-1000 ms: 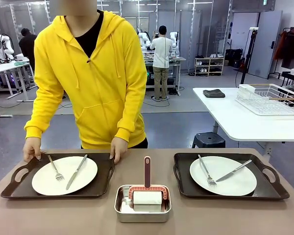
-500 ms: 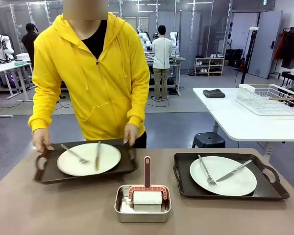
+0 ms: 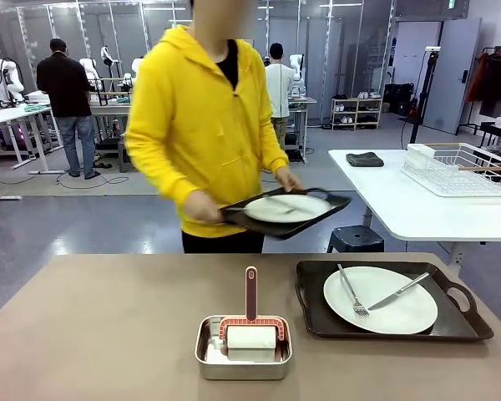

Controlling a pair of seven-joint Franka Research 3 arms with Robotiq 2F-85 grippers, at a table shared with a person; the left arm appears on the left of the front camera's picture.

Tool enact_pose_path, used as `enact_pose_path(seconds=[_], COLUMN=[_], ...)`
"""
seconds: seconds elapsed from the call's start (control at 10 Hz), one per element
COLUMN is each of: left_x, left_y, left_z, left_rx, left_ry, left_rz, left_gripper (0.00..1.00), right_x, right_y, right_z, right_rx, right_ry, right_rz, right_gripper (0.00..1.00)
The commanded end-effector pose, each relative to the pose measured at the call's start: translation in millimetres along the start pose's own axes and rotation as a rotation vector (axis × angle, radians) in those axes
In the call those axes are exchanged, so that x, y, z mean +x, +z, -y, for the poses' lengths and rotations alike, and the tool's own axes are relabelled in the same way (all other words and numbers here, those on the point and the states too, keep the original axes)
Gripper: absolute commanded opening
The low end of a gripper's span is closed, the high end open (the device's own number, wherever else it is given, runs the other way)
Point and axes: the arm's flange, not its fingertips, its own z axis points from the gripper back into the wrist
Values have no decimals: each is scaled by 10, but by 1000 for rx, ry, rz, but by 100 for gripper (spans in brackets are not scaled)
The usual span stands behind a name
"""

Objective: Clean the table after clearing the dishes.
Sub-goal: When the left (or right) Handle tray is removed, use the left hand (or right hand) to clean the left (or right) side of the table with the Lint Roller.

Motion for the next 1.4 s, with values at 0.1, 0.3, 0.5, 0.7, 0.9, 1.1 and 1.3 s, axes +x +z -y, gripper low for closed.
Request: enact_pose_path(seconds=[0.1,0.3,0.5,0.7,0.9,1.1,1.3], left_x=[-24,-24,-24,-24,85,325,514], left_y=[30,30,30,30,-229,-891,-1675], left_z=[27,27,27,27,187,754,1324], left_rx=[-14,-14,-14,-14,38,67,93], left_ry=[-6,-6,-6,-6,-130,-327,-475], left_rz=[0,0,0,0,-83,-224,-406], left_gripper=[100,100,100,100,100,100,100], right_x=[-15,-15,-15,-15,-15,-15,-15], right_y=[31,31,31,31,31,31,31], right_z=[-19,-19,-19,-19,-19,-19,-19], right_rx=[9,9,9,9,9,9,9], right_ry=[2,2,2,2,2,2,2], right_rz=[-1,-1,-1,-1,-1,-1,-1], right_gripper=[100,100,100,100,100,100,100])
